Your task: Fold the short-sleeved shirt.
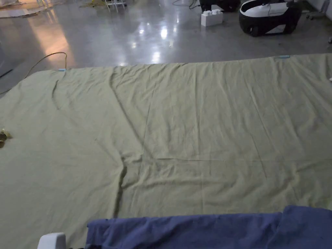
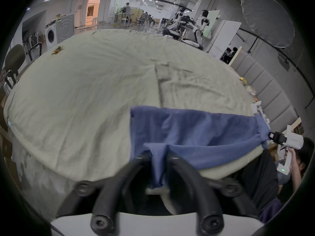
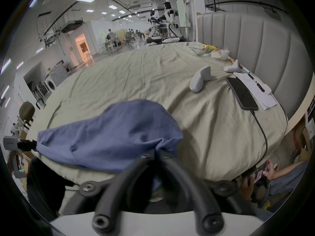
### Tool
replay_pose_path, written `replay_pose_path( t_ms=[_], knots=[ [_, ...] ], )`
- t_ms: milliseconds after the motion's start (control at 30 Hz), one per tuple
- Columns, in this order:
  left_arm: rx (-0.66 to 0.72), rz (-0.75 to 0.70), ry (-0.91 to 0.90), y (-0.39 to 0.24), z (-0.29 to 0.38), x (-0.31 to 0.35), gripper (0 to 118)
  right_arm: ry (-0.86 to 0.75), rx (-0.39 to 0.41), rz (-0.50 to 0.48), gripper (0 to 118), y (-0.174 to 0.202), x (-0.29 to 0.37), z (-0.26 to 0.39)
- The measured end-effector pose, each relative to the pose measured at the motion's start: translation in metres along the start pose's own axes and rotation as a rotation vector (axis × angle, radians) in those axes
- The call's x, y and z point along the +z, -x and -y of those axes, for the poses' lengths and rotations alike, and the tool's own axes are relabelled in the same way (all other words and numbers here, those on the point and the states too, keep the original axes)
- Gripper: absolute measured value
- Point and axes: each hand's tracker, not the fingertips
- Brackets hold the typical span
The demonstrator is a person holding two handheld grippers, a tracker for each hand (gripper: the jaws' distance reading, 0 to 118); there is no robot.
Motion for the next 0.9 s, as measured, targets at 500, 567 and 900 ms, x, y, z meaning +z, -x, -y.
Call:
replay_pose_path(
  t_ms=[500,567,900],
  knots=[
    [-0.217,-0.122,-0.833,-0.101,-0.039,0.194,86,-0.647,0.109,-0.118,74,0.075,0.127,-0.058],
    [-0.222,-0.135,-0.888,-0.119,-0.039,0.204,86,-0.702,0.122,-0.128,74,0.089,0.138,-0.067],
    [-0.191,-0.085,-0.862,-0.154,-0.047,0.207,0,-0.738,0.119,-0.193,5,0.11,0.152,-0.081]
  ],
)
